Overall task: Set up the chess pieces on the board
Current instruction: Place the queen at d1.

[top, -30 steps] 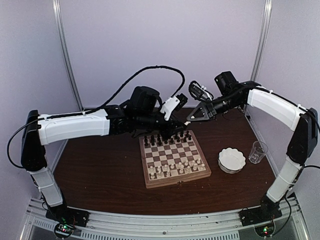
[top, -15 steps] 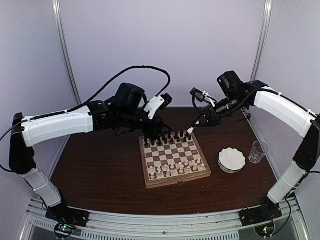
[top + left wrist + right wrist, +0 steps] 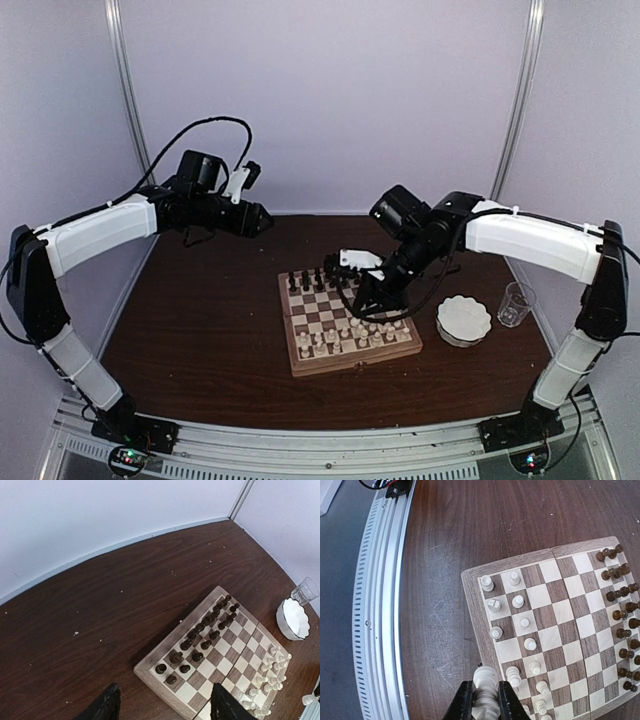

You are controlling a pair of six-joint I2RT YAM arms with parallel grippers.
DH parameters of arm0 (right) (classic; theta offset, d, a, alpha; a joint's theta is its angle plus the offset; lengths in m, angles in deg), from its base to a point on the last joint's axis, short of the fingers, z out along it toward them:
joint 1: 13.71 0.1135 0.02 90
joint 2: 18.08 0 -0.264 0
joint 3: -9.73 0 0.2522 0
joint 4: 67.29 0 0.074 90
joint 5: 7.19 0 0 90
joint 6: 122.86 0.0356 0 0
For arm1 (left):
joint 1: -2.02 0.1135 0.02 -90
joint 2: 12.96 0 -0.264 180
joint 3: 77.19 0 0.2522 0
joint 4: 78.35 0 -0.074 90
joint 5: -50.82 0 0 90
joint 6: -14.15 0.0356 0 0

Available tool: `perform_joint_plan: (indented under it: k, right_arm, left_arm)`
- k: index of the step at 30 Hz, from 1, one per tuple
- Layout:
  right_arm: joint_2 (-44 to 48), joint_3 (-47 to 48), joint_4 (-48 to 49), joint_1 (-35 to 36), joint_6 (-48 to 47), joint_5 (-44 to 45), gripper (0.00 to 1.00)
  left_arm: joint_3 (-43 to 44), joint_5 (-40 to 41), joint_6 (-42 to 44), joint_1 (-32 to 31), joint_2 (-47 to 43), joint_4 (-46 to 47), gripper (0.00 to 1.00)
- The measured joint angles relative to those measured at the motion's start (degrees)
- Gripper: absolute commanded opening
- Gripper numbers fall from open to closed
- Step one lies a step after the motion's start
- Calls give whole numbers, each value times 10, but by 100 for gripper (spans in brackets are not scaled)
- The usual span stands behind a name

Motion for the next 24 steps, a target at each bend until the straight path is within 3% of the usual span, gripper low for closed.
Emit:
perform_joint_plan:
  k: [6,24]
  right_arm:
    - [-51,2,2,25,-26,40,13]
    - [-111,16,2,34,-39,88,13]
  left_arm:
    - [-54,-33,-9,10,-13,4,61]
    - [-55,-73,-9,7,-24,4,60]
